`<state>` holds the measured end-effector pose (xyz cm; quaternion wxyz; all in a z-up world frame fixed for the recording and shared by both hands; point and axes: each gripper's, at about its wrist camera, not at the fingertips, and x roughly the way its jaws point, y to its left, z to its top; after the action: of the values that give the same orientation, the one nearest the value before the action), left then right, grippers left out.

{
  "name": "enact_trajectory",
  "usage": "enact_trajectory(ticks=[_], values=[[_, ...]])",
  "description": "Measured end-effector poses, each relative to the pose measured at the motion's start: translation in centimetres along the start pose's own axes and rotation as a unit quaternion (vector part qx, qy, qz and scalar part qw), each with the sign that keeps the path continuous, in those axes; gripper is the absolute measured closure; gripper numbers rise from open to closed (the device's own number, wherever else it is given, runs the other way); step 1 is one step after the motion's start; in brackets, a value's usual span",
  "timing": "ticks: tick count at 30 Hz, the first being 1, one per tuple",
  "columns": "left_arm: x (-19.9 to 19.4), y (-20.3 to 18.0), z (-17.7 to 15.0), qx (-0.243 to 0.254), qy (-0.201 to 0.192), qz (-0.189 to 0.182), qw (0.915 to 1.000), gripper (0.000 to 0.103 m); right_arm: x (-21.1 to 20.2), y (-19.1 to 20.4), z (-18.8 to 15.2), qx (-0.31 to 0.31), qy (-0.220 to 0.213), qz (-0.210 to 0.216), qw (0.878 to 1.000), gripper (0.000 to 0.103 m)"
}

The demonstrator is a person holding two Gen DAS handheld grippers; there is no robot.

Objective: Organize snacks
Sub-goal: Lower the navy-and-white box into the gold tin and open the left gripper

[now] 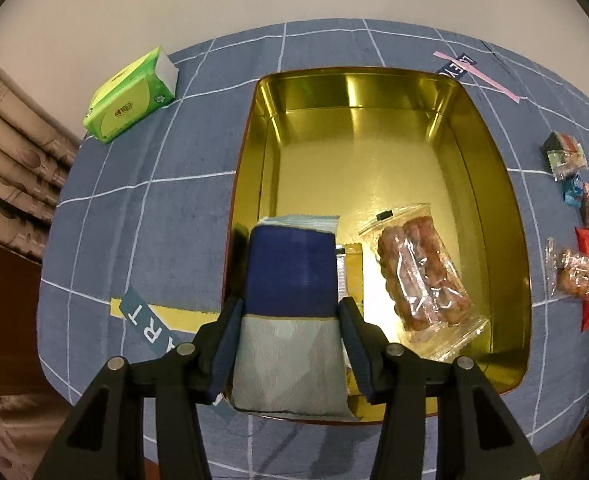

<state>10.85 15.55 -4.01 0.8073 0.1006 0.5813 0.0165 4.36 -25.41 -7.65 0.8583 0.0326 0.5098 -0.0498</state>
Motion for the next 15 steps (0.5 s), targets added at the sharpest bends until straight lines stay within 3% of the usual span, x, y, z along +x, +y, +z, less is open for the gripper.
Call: enact_trajectory(ticks=[15], values=[[-0.29,0.71,-0.04,-0.008,0.007,-0.018,0.9998,0.05,0.13,0.21,0.06,0.002,0.008,-0.003,1.0,0.048]])
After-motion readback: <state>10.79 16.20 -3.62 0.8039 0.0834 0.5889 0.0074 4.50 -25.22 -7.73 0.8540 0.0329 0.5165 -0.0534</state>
